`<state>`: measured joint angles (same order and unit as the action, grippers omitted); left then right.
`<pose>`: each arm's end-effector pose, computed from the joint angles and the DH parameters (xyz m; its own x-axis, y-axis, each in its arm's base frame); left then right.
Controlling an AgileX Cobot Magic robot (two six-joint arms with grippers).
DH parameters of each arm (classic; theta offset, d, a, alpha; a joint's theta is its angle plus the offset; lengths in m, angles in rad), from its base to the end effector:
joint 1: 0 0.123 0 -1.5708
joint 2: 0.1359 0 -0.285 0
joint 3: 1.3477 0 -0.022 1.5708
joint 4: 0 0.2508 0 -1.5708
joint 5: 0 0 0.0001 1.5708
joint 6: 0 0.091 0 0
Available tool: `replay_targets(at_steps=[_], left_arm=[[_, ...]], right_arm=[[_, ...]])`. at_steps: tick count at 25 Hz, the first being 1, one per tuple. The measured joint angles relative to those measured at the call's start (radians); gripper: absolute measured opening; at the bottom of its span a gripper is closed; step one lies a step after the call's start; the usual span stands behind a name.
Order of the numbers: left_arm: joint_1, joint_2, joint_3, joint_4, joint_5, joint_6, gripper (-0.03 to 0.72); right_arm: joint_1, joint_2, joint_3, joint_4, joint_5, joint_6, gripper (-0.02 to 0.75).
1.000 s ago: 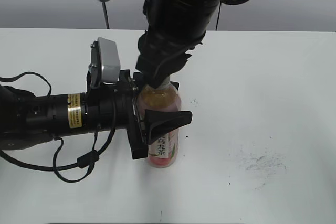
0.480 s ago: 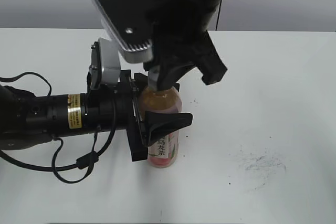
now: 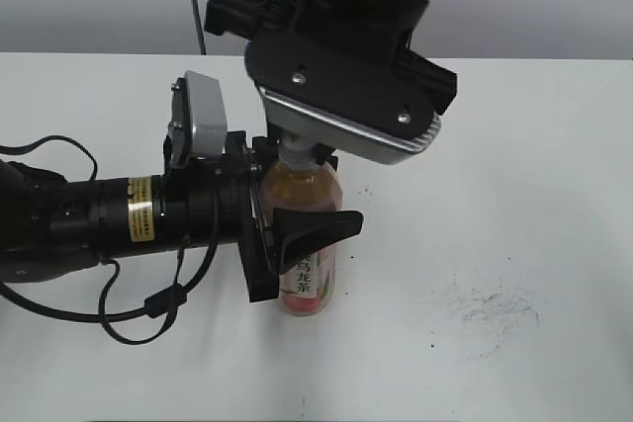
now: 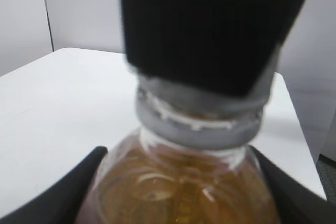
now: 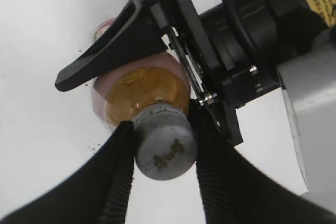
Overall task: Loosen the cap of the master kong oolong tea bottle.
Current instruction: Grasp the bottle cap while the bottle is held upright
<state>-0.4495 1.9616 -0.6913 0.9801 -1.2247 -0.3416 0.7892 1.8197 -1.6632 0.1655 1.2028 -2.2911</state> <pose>0.2522 -0.2006 0.1349 -0.0443 0.1090 -0.9931 0.9761 0.2165 -0.0198 0.2616 0.2835 0.3059 0.9918 -0.1085 0.0673 -0.0809 -0.9419 -0.3259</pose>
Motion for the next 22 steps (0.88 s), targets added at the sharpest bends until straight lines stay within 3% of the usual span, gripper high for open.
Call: replay_targets(at_steps=[4, 7, 13, 22], left_arm=[[0.000, 0.000, 0.000, -0.003, 0.001, -0.001, 0.445], [0.000, 0.000, 0.000, -0.003, 0.001, -0.002, 0.445], [0.000, 0.000, 0.000, -0.016, 0.004, -0.011, 0.445], [0.000, 0.000, 0.000, -0.020, 0.005, -0.015, 0.445]], right_arm=[[0.000, 0.000, 0.000, -0.002, -0.002, -0.016, 0.272], [0.000, 0.000, 0.000, -0.002, -0.002, 0.120, 0.305], [0.000, 0.000, 0.000, 0.017, 0.007, 0.766, 0.572], [0.000, 0.000, 0.000, -0.013, -0.063, 1.777, 0.549]])
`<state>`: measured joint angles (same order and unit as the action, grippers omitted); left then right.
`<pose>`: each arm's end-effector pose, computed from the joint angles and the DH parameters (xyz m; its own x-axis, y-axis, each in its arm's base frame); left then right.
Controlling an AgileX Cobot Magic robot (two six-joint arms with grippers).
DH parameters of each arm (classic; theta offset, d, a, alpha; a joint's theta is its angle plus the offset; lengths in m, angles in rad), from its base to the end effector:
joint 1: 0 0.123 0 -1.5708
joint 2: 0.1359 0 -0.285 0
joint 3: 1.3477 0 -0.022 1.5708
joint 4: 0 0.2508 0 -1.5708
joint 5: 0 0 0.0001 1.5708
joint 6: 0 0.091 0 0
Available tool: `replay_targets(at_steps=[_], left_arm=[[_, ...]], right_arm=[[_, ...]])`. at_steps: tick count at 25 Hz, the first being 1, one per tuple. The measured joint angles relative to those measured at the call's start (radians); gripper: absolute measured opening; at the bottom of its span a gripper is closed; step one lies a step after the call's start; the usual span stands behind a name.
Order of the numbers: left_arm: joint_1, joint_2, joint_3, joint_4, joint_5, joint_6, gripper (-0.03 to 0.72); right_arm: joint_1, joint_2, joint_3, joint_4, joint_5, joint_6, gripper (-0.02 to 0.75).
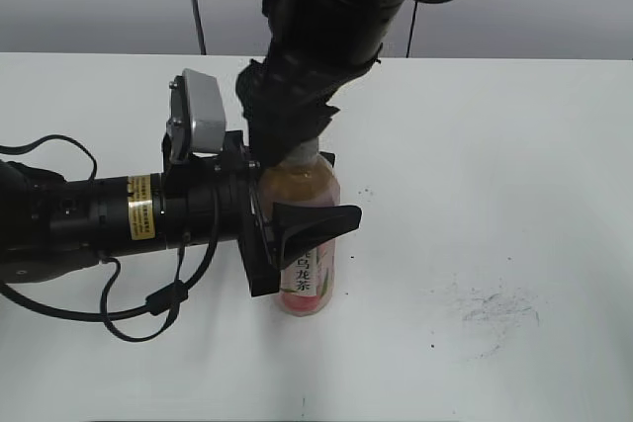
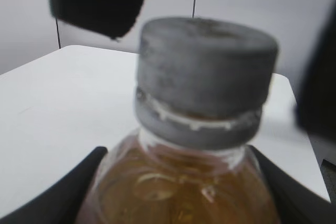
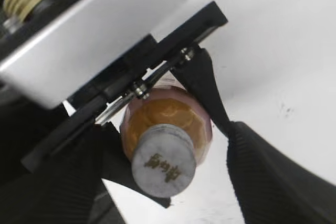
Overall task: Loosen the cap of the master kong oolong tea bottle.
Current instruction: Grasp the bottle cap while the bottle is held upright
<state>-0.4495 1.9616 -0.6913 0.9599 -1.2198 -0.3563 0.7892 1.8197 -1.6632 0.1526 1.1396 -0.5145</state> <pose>0.2539 -0.2002 0.1350 -0.0649 0.1023 -0.9926 0.9706 0.2377 -0.0390 0.2664 0.2863 0.3076 -0.2710 -0.8850 -0.3786 -0.9505 0.3081 -0.0398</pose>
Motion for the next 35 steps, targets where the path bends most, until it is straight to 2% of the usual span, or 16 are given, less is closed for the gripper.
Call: replay_targets(at_steps=[3, 7, 12, 17, 19, 25, 30, 35], left_arm=[[0.000, 0.000, 0.000, 0.000, 0.000, 0.000, 0.445], [0.000, 0.000, 0.000, 0.000, 0.000, 0.000, 0.445], [0.000, 0.000, 0.000, 0.000, 0.001, 0.000, 0.445], [0.000, 0.000, 0.000, -0.003, 0.001, -0.001, 0.445], [0.000, 0.000, 0.000, -0.004, 0.002, -0.002, 0.445], [0.000, 0.000, 0.000, -0.007, 0.003, -0.002, 0.445], [0.000, 0.000, 0.000, -0.004, 0.002, 0.001, 0.445], [0.000, 0.000, 0.000, 0.000, 0.002, 0.005, 0.445]], right_arm=[[0.000, 0.000, 0.000, -0.010, 0.004, 0.250, 0.519], [0.000, 0.000, 0.000, -0.033, 0.051, 0.421, 0.500], [0.000, 0.000, 0.000, -0.039, 0.065, 0.489, 0.470], [0.000, 0.000, 0.000, -0.028, 0.064, 0.486, 0.332], [0.002, 0.000, 0.000, -0.024, 0.062, 0.456, 0.271], [0.002, 0.000, 0.000, -0.024, 0.061, 0.310, 0.271], [0.002, 0.000, 0.000, -0.025, 0.064, 0.016, 0.271], [0.002, 0.000, 0.000, -0.028, 0.065, -0.355, 0.271]])
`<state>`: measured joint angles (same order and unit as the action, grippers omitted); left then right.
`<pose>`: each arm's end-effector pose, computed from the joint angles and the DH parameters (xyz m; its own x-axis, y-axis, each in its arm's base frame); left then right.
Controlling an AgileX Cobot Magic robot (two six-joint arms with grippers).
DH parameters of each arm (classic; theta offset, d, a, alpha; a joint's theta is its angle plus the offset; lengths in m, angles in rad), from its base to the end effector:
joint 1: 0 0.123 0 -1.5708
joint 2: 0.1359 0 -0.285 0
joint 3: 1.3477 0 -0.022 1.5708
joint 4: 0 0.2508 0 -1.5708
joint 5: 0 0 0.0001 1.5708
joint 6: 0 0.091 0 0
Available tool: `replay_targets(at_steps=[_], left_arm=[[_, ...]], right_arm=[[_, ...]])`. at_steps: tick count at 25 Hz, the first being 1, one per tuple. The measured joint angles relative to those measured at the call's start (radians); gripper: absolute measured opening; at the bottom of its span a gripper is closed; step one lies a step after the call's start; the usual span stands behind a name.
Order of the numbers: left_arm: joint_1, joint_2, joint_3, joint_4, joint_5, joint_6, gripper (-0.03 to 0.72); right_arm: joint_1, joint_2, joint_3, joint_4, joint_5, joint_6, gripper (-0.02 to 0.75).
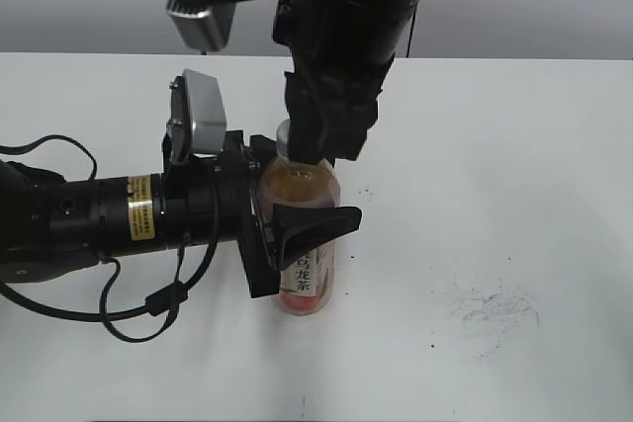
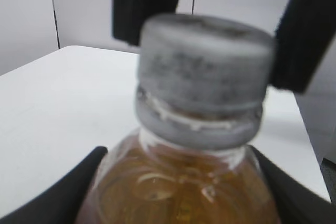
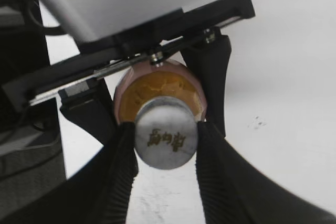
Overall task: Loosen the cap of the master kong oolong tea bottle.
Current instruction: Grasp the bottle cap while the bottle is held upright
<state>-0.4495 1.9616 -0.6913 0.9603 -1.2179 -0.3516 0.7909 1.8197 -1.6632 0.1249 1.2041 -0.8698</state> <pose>0.2539 -0.2002 0.1348 -0.0607 0.1052 -0.9926 0.9708 0.2375 -0.0342 0.2634 0.2814 0.3054 0.0804 -0.9560 -0.2822 -0.9891 -0.0414 -0.1417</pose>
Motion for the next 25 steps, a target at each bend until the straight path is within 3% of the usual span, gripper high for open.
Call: replay_targets(at_steps=[15, 20, 25], left_arm=[[0.000, 0.000, 0.001, 0.021, -0.009, 0.019, 0.445], [0.000, 0.000, 0.001, 0.020, -0.009, 0.019, 0.445], [0.000, 0.000, 0.001, 0.020, -0.009, 0.018, 0.445]], right_arm=[[-0.005, -0.003, 0.000, 0.036, -0.003, -1.282, 0.271], [-0.005, -0.004, 0.000, 0.035, -0.006, -1.398, 0.271], [-0.005, -0.004, 0.000, 0.035, -0.006, -1.313, 0.279]])
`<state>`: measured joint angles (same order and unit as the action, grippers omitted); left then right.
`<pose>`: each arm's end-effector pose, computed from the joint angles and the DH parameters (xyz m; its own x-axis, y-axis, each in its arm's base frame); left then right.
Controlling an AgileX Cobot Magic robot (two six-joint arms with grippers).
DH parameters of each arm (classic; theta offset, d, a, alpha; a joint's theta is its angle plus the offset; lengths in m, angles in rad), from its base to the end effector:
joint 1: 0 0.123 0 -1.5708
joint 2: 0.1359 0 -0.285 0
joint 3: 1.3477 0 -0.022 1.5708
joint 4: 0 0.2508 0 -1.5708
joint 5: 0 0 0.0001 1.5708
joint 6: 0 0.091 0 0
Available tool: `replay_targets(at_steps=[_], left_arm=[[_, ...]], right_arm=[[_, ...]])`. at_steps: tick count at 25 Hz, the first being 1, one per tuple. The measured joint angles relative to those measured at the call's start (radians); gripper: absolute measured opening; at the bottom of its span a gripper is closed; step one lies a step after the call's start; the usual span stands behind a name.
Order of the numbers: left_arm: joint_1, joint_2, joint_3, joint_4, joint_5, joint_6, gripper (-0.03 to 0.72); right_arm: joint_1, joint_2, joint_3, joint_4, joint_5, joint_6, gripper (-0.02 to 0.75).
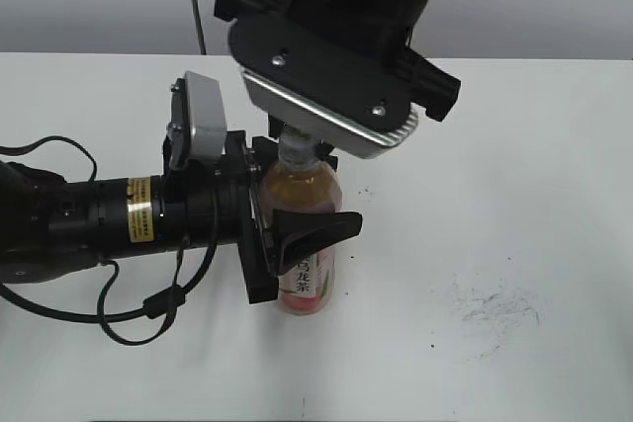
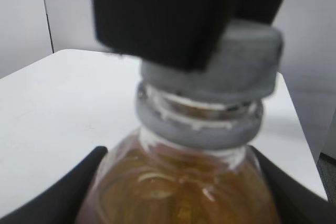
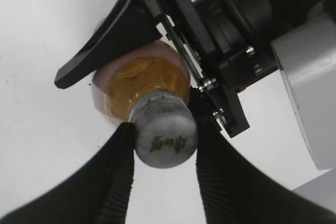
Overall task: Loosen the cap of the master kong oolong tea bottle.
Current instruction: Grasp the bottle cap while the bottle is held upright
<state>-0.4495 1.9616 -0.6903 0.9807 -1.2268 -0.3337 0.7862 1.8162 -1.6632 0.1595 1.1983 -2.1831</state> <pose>0.2519 -0.2005 0.1348 -0.0369 0.1094 -0.9933 0.9767 0.2145 -0.0127 0.2626 0.2821 0.3073 0.9762 -0.2127 0.0412 -0.1872 -0.9237 -0.3344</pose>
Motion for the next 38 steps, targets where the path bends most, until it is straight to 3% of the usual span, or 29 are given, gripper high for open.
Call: replay_targets(at_steps=[5, 9, 16, 21, 24, 30, 38], left_arm=[[0.000, 0.000, 0.000, -0.023, 0.006, -0.017, 0.445], [0.000, 0.000, 0.000, -0.028, 0.007, -0.018, 0.445], [0.000, 0.000, 0.000, -0.028, 0.007, -0.019, 0.445], [0.000, 0.000, 0.000, -0.029, 0.007, -0.020, 0.445], [0.000, 0.000, 0.000, -0.029, 0.007, -0.020, 0.445], [0.000, 0.000, 0.000, -0.029, 0.007, -0.020, 0.445], [0.000, 0.000, 0.000, -0.030, 0.007, -0.021, 0.445]], right_arm=[[0.004, 0.001, 0.000, 0.033, 0.006, 0.239, 0.426], [0.004, 0.001, 0.000, 0.051, 0.004, 0.541, 0.497], [0.004, 0.001, 0.000, 0.053, -0.131, 1.200, 0.522], [0.004, 0.001, 0.000, 0.009, -0.123, 1.684, 0.522], [0.004, 0.001, 0.000, -0.013, -0.069, 1.869, 0.519], [0.004, 0.001, 0.000, -0.021, 0.012, 1.984, 0.428], [0.004, 0.001, 0.000, -0.025, 0.008, 1.973, 0.278]])
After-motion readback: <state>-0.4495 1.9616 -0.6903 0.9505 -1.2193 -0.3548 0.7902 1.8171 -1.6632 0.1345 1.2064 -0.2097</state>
